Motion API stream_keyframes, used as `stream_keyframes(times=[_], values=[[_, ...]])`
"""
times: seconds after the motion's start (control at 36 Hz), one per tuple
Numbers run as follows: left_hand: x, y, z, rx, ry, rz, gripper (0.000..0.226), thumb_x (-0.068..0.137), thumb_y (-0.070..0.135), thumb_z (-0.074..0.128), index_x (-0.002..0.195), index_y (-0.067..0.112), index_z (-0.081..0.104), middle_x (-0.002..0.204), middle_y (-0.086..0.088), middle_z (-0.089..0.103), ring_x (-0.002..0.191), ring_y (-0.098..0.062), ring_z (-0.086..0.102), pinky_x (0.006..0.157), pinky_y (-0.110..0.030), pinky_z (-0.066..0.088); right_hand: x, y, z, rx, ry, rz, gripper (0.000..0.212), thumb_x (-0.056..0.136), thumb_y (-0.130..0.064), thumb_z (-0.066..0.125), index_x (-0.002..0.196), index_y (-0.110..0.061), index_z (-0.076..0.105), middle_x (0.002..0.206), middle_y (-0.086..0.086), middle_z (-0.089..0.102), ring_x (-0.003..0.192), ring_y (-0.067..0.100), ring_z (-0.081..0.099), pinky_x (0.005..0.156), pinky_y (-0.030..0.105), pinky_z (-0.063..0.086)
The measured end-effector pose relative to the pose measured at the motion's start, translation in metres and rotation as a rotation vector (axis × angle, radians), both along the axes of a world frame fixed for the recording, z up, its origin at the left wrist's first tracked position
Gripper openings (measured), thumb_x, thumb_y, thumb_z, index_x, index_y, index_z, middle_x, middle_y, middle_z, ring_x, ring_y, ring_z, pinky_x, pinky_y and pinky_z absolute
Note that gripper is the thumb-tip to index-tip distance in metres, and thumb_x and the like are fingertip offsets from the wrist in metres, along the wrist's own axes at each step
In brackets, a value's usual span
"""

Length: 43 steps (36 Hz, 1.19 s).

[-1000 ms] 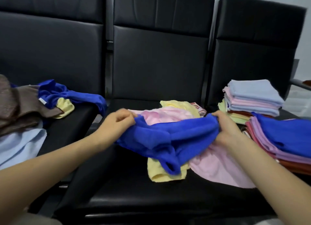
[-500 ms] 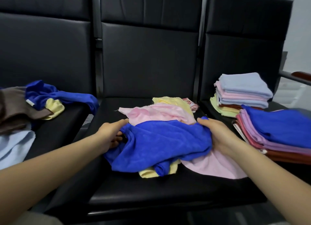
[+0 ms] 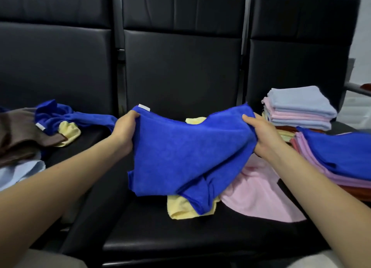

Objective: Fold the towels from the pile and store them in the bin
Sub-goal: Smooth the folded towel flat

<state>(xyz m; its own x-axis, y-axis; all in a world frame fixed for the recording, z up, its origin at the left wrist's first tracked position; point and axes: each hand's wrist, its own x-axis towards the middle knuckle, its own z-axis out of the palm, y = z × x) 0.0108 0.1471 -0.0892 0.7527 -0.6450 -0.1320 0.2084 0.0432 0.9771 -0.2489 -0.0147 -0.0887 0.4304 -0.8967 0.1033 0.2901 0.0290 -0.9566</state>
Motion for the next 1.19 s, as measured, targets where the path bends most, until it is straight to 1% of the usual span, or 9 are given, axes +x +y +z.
stream_keyframes(times=[0.22, 0.31, 0.39, 0.44, 0.64, 0.72, 0.81, 1.03, 1.19], values=[[0.037, -0.032, -0.026, 0.028, -0.275, 0.094, 0.028, 0.098, 0.005, 0.040, 0.118, 0.023, 0.049, 0.091, 0.007, 0.057, 0.077, -0.005, 0.054, 0.064, -0.017, 0.045, 0.024, -0.032, -0.016, 0.211, -0.030, -0.162, 0.021, 0.100, -0.006, 0.047, 0.102, -0.017, 0.064, 0.099, 0.005, 0.070, 0.080, 0.015, 0.069, 0.064, 0.026, 0.055], [0.050, -0.037, -0.048, 0.102, -0.254, 0.014, 0.038, 0.094, 0.022, 0.048, 0.131, 0.014, 0.048, 0.111, -0.004, 0.063, 0.096, -0.018, 0.061, 0.085, -0.032, 0.052, 0.029, -0.033, -0.024, 0.353, 0.095, -0.140, 0.014, 0.099, -0.016, 0.053, 0.101, -0.009, 0.065, 0.094, 0.009, 0.073, 0.080, 0.019, 0.066, 0.062, 0.030, 0.051], [0.064, -0.036, -0.074, 0.250, -0.153, -0.082, 0.058, 0.092, 0.038, 0.051, 0.144, 0.016, 0.037, 0.128, -0.010, 0.058, 0.102, -0.024, 0.059, 0.081, -0.035, 0.050, 0.028, -0.030, -0.028, 0.411, 0.214, -0.068, 0.018, 0.098, -0.017, 0.053, 0.084, -0.011, 0.060, 0.075, 0.006, 0.067, 0.064, 0.018, 0.063, 0.053, 0.027, 0.049], [0.056, -0.029, -0.072, 0.319, -0.167, -0.085, 0.062, 0.090, 0.038, 0.052, 0.145, 0.013, 0.036, 0.134, -0.013, 0.054, 0.112, -0.030, 0.058, 0.094, -0.042, 0.050, 0.025, -0.028, -0.027, 0.393, 0.196, -0.076, 0.015, 0.097, -0.012, 0.053, 0.084, -0.009, 0.059, 0.077, 0.007, 0.062, 0.060, 0.017, 0.063, 0.047, 0.023, 0.051], [0.026, -0.003, -0.065, 0.472, -0.479, -0.083, 0.043, 0.093, 0.030, 0.057, 0.132, 0.012, 0.052, 0.124, -0.008, 0.057, 0.113, -0.026, 0.057, 0.100, -0.043, 0.048, 0.008, -0.003, -0.024, 0.338, 0.279, -0.110, 0.004, 0.093, -0.009, 0.059, 0.092, -0.009, 0.063, 0.084, 0.007, 0.064, 0.069, 0.018, 0.061, 0.048, 0.024, 0.052], [0.015, 0.004, -0.061, 0.498, -0.482, -0.124, 0.031, 0.095, 0.030, 0.056, 0.122, 0.014, 0.054, 0.092, -0.002, 0.057, 0.082, -0.022, 0.059, 0.074, -0.034, 0.052, 0.004, 0.012, -0.026, 0.337, 0.306, -0.097, 0.021, 0.092, -0.007, 0.061, 0.112, -0.002, 0.063, 0.090, 0.012, 0.065, 0.070, 0.020, 0.061, 0.046, 0.023, 0.048], [0.007, 0.014, -0.056, 0.554, -0.481, -0.167, 0.045, 0.095, 0.037, 0.057, 0.130, 0.009, 0.052, 0.085, -0.002, 0.056, 0.070, -0.017, 0.058, 0.057, -0.027, 0.045, -0.005, 0.024, -0.025, 0.364, 0.269, -0.054, 0.034, 0.091, -0.011, 0.064, 0.124, -0.003, 0.059, 0.098, 0.011, 0.067, 0.074, 0.019, 0.064, 0.042, 0.019, 0.048], [0.002, 0.042, -0.048, 0.622, -0.449, -0.309, 0.041, 0.082, 0.050, 0.070, 0.090, 0.010, 0.067, 0.067, -0.001, 0.067, 0.066, -0.014, 0.056, 0.060, -0.024, 0.041, -0.027, 0.065, -0.026, 0.252, 0.517, 0.241, 0.052, 0.064, -0.038, 0.079, 0.108, -0.012, 0.065, 0.096, 0.004, 0.072, 0.080, 0.017, 0.064, 0.064, 0.027, 0.047], [-0.003, 0.055, -0.045, 0.707, -0.547, -0.467, 0.036, 0.077, 0.045, 0.077, 0.076, 0.010, 0.069, 0.073, -0.003, 0.060, 0.067, -0.013, 0.052, 0.061, -0.023, 0.039, -0.029, 0.089, -0.040, 0.055, 0.507, 0.248, 0.011, 0.085, -0.018, 0.072, 0.079, -0.017, 0.063, 0.066, -0.005, 0.062, 0.055, 0.006, 0.053, 0.054, 0.019, 0.039]])
